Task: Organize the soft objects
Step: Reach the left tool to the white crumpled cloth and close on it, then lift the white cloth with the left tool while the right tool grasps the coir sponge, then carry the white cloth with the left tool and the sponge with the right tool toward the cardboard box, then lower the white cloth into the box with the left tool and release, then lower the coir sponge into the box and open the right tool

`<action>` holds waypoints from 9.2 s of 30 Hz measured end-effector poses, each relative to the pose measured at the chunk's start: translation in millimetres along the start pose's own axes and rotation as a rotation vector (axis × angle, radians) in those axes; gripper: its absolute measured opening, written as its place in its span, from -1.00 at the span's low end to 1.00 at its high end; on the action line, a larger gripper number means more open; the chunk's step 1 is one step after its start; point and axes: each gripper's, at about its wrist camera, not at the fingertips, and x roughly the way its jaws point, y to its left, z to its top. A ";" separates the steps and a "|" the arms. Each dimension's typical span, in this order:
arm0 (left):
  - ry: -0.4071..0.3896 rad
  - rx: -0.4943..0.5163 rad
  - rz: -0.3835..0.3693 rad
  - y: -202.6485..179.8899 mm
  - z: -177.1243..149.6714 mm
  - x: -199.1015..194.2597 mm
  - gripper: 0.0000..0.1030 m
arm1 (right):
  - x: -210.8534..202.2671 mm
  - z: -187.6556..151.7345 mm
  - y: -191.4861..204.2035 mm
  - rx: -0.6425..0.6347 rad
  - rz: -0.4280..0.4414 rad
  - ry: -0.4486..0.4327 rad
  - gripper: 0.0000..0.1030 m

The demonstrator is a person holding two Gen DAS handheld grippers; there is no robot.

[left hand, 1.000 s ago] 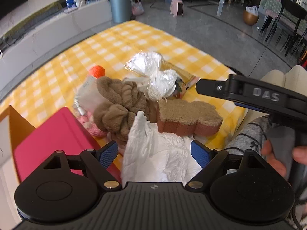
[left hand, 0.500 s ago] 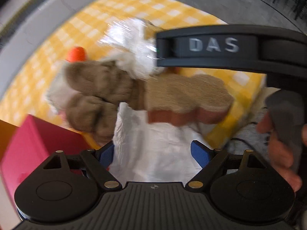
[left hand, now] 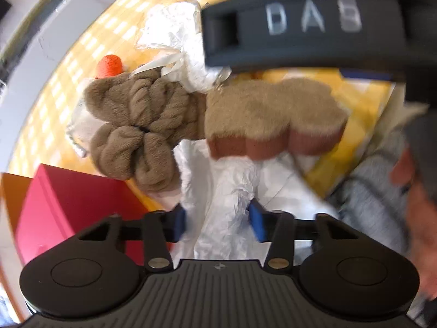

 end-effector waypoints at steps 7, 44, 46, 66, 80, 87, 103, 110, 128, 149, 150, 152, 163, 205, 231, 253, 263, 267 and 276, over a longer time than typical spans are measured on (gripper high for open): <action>0.000 -0.101 -0.076 24.1 -14.9 -6.7 -0.58 | -0.5 0.6 -0.3 0.005 0.005 0.005 0.95; -0.417 -0.520 -0.326 150.2 -103.5 -101.5 -0.60 | 15.6 -33.1 84.5 -1.106 -0.020 0.324 0.95; -0.435 -0.535 -0.341 152.4 -105.1 -101.1 -0.60 | 32.5 -29.9 83.0 -1.131 -0.061 0.378 0.95; -0.424 -0.557 -0.248 168.9 -131.0 -95.3 -0.59 | 17.4 -26.8 78.2 -1.075 0.069 0.320 0.42; -0.352 -0.550 -0.223 166.0 -115.5 -74.1 -0.53 | 7.2 -58.4 110.1 -0.910 0.190 0.321 0.42; -0.307 -0.504 -0.188 154.5 -104.2 -73.7 -0.06 | -12.1 -59.9 113.7 -0.823 0.319 0.243 0.41; -0.279 -0.617 -0.369 173.0 -105.1 -67.9 0.51 | -26.8 -59.0 108.5 -0.729 0.391 0.220 0.40; -0.342 -0.714 -0.524 182.7 -119.0 -56.7 0.75 | -30.4 -69.0 116.4 -0.728 0.423 0.214 0.40; -0.425 -0.613 -0.604 184.1 -139.4 -52.8 0.22 | -35.8 -75.6 116.6 -0.744 0.391 0.218 0.40; -0.546 -0.725 -0.545 196.7 -178.5 -78.7 -0.57 | -55.1 -72.1 115.8 -0.673 0.405 0.163 0.40; -0.587 -0.739 -0.541 200.3 -190.6 -87.9 -0.57 | -60.4 -70.3 116.2 -0.665 0.410 0.153 0.40; -0.647 -0.771 -0.496 206.3 -214.0 -106.8 -0.57 | -70.5 -66.3 118.5 -0.645 0.416 0.133 0.40; -0.662 -0.873 -0.123 218.3 -301.6 -133.7 -0.56 | -112.4 -91.0 195.0 -0.660 0.555 0.079 0.40; -0.377 -0.763 0.170 198.4 -301.8 -74.8 0.63 | -12.3 -170.0 282.0 -0.669 0.544 0.241 0.40; -0.534 -0.968 0.335 230.1 -343.1 -96.7 0.82 | 6.7 -216.0 321.6 -0.792 0.383 0.219 0.41; -0.586 -1.023 0.238 234.9 -351.0 -103.1 0.82 | 24.3 -238.9 324.2 -0.822 0.393 0.357 0.88; -0.660 -1.098 0.235 234.0 -353.9 -121.1 0.82 | -5.3 -215.1 321.4 -0.825 0.405 0.188 0.95; -0.731 -1.123 0.226 228.9 -353.5 -130.0 0.83 | -17.9 -200.2 314.6 -0.819 0.417 0.126 0.95; -0.848 -1.018 0.185 204.4 -323.7 -139.3 1.00 | -58.4 -156.1 286.6 -0.778 0.425 -0.011 0.95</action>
